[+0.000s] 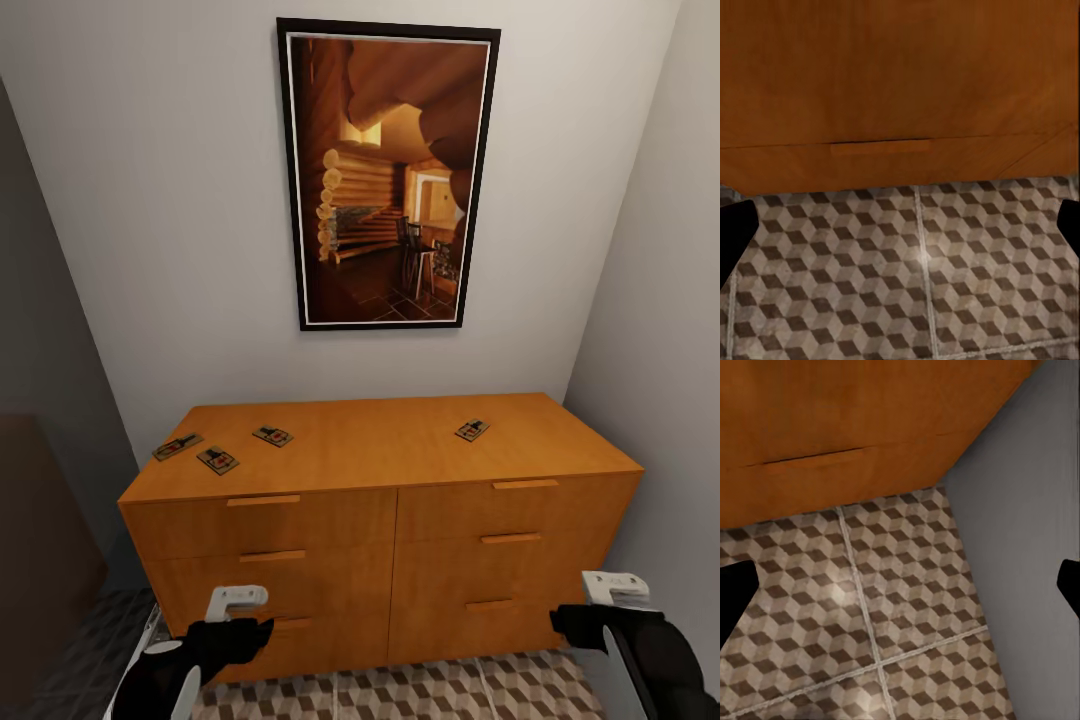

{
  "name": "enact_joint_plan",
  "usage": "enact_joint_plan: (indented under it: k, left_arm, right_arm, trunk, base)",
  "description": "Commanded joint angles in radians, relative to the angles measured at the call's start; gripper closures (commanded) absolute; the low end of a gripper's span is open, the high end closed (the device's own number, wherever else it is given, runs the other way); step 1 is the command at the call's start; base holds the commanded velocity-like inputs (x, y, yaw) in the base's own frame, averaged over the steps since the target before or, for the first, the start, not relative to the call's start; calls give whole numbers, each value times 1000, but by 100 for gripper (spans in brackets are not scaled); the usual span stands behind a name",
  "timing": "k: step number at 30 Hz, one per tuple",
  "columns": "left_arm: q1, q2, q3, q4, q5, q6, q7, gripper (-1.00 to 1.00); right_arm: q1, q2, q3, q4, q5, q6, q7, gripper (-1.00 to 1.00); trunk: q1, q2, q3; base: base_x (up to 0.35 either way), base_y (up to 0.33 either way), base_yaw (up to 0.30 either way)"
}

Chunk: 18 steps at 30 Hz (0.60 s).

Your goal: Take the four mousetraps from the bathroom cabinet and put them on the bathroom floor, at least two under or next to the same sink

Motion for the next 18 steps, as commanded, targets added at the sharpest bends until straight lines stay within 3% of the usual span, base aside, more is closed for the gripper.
enact_joint_plan:
  k: [1, 18]
  left_arm:
    - [-14, -7, 1, -2, 3, 17, -1, -100]
    - [-239, -88, -22, -6, 3, 193, -2, -100]
  right_arm:
    - [-19, -1, 1, -2, 7, 5, 3, -100]
    - [-281, -5, 8, -2, 8, 5, 1, -100]
  trunk:
    - [0, -1, -1]
    - [0, -1, -1]
  base:
    - [0, 0, 0]
    - [0, 0, 0]
